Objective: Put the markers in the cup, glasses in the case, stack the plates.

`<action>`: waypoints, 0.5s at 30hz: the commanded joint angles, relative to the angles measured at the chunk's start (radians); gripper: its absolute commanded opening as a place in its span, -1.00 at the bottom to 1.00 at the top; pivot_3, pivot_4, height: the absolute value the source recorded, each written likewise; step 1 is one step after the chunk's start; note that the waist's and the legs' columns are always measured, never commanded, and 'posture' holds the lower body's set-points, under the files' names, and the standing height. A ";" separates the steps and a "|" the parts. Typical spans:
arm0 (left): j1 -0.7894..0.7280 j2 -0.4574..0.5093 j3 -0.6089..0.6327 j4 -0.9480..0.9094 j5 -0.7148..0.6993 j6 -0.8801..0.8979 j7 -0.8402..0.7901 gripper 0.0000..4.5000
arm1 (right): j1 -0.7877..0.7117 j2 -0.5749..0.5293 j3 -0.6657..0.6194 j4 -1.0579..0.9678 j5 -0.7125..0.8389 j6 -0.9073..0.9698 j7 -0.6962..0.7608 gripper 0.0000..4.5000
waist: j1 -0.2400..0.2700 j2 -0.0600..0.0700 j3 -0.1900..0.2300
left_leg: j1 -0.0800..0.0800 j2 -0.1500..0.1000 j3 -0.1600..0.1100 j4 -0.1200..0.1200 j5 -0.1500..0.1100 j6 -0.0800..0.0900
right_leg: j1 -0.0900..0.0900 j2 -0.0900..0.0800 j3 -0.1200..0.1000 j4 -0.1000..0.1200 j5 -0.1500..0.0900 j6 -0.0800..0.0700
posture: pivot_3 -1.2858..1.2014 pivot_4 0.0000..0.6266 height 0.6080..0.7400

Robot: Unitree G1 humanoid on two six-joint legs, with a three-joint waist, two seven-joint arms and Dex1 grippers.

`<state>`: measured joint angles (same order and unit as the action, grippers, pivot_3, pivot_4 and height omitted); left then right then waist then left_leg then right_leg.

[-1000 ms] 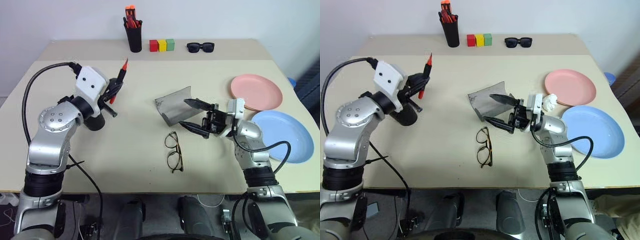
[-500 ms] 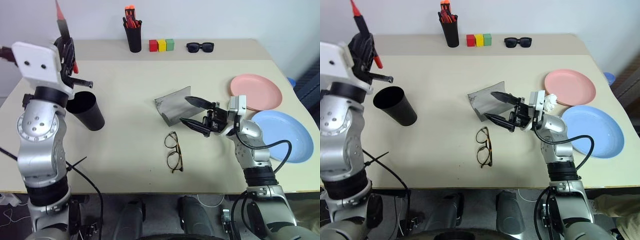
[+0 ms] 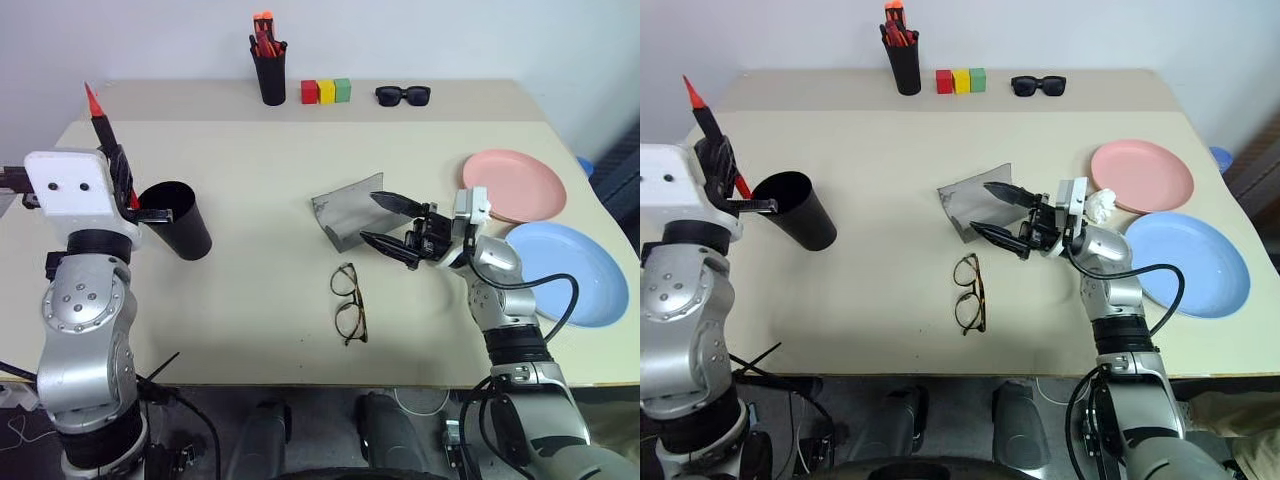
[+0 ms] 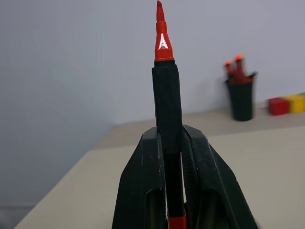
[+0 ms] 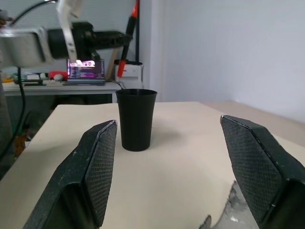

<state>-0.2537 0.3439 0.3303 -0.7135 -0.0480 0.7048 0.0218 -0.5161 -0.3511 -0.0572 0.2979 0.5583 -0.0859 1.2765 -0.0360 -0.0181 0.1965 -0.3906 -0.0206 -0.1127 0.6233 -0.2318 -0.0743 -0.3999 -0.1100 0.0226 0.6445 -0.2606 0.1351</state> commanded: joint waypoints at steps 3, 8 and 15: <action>-0.017 -0.026 -0.022 0.069 0.040 -0.121 0.028 -0.99 | 0.010 0.004 -0.013 -0.075 0.006 0.002 -0.024 0.57 | 0.000 0.000 0.000 | 0.000 0.000 0.000 0.000 0.000 0.000 | 0.000 0.000 0.000 0.000 0.000 0.000 | 0.03 -0.52 1.00; -0.027 -0.041 -0.047 0.121 0.051 -0.175 0.032 -0.99 | 0.034 -0.004 -0.018 -0.124 0.015 0.022 -0.044 0.57 | 0.000 0.000 0.000 | 0.000 0.000 0.000 0.000 0.000 0.000 | 0.000 0.000 0.000 0.000 0.000 0.000 | 0.03 -0.52 1.00; -0.047 -0.048 -0.059 0.177 0.055 -0.218 0.030 -0.99 | 0.066 -0.010 -0.030 -0.138 0.033 0.021 -0.027 0.57 | -0.002 0.000 0.000 | 0.000 0.000 0.000 -0.001 0.000 0.000 | 0.000 0.000 0.000 0.000 0.000 0.000 | 0.03 -0.52 1.00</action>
<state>-0.2878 0.2922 0.2650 -0.5181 -0.0088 0.5162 0.0478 -0.4497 -0.3553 -0.0654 0.1976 0.5676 -0.0607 1.2419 -0.0382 -0.0182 0.1966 -0.3908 -0.0206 -0.1128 0.6228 -0.2318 -0.0743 -0.4001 -0.1100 0.0225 0.6442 -0.2607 0.1351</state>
